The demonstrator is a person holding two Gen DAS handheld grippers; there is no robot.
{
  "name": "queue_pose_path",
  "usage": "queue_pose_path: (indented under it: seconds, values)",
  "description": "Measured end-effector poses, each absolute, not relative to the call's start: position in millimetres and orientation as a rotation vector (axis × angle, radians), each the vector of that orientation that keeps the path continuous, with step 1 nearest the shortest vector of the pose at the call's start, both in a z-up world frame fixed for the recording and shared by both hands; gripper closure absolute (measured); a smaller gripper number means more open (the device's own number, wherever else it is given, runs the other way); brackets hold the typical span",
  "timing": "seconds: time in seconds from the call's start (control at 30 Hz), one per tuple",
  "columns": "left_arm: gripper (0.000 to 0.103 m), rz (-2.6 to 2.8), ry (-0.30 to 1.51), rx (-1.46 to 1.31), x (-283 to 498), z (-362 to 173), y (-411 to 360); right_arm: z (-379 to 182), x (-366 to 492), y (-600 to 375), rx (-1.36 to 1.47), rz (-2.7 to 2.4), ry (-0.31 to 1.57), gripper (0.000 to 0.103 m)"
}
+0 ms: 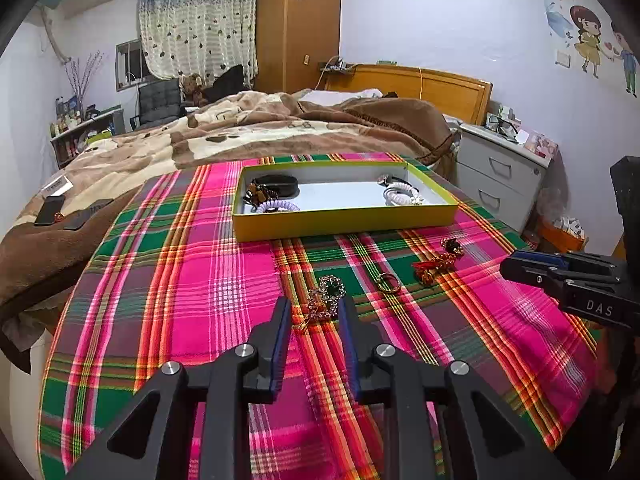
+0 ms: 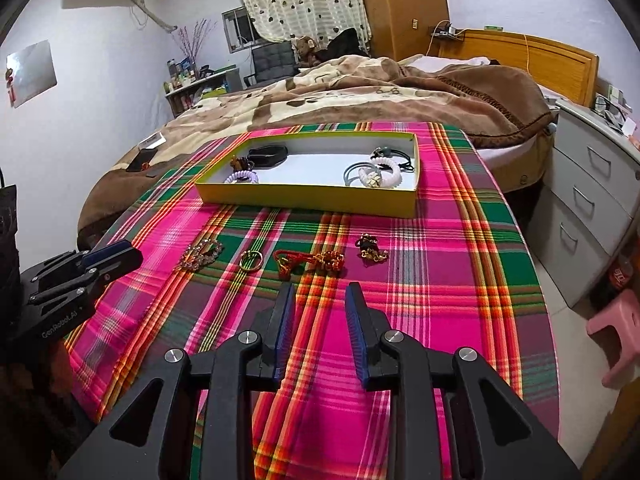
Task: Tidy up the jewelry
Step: 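Grasp the pink beaded chain with the left tool while the right tool grasps the red tassel charm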
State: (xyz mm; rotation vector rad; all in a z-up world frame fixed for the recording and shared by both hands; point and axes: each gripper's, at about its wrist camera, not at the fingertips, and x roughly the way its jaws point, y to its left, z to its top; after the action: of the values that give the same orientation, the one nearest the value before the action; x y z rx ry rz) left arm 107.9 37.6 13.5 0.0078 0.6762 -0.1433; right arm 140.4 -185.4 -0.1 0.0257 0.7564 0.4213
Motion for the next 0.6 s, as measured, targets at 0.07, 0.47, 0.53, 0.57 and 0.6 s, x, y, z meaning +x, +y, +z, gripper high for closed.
queue_pose_path:
  seconds: [0.07,0.47,0.53,0.57,0.6]
  values:
    - [0.077,-0.150,0.687,0.003,113.7,11.5,38.6,-1.1,144.7,-184.5,0.018,0.424,0.761,0.076]
    - [0.072,-0.195,0.772,0.023,154.5,-2.0,32.2,-15.5,179.5,-170.6,-0.074,0.479,0.816,0.063]
    - [0.072,-0.197,0.795,0.027,162.1,-6.7,30.0,-18.5,185.3,-166.3,-0.096,0.486,0.827,0.063]
    - [0.072,-0.204,0.808,0.026,165.6,-9.3,29.2,-19.8,187.9,-164.3,-0.108,0.491,0.830,0.063]
    - [0.072,-0.209,0.822,0.025,168.8,-11.4,28.7,-20.8,190.2,-162.4,-0.119,0.495,0.834,0.063]
